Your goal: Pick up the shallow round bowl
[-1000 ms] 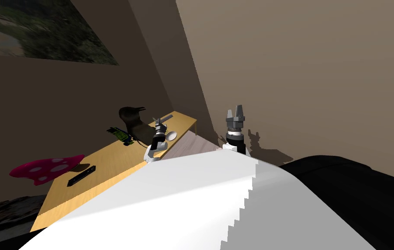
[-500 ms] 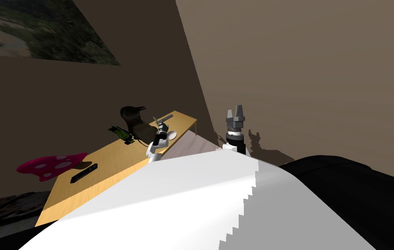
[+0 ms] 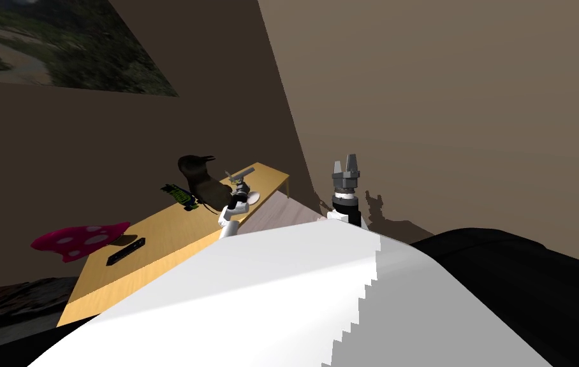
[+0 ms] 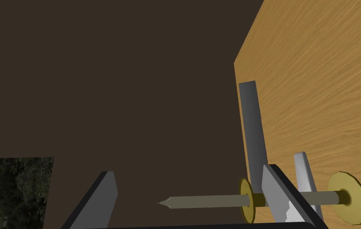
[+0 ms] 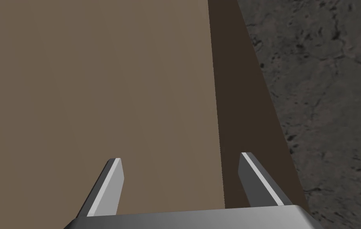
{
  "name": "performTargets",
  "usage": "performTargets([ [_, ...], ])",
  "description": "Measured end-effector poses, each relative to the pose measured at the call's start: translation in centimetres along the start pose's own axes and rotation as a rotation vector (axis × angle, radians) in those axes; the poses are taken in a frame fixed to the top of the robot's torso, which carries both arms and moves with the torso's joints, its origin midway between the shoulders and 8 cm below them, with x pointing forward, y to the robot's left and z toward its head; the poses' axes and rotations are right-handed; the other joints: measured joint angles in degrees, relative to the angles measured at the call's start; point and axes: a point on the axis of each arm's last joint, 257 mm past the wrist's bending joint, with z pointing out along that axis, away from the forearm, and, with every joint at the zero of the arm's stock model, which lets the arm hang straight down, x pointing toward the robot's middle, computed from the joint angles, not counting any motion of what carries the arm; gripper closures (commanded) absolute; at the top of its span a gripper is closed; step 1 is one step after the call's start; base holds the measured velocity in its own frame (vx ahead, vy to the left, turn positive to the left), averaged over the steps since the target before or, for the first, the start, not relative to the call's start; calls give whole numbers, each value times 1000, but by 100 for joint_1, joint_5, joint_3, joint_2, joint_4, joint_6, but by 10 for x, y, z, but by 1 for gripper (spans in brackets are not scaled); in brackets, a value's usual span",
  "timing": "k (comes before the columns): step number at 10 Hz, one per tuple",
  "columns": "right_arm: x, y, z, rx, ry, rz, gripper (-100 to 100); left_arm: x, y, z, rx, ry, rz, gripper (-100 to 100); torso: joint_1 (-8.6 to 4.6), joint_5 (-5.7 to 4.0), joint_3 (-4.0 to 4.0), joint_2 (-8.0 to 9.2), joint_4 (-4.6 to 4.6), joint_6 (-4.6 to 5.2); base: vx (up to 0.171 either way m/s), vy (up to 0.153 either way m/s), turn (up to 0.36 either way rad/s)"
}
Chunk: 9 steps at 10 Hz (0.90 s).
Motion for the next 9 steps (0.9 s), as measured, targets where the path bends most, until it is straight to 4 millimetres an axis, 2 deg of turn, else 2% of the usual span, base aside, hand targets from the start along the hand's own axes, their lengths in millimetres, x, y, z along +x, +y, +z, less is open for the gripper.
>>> performTargets([
  [5,0,0,0,0,0,0,0,2,42,21,-159,-17,-12,-100,2,0,0,-1,0,0,-19,-7,11],
  [9,0,0,0,0,0,0,0,2,71,25,-256,-29,-16,-100,5,1,-3,-5,-1,0,-6,-1,5],
])
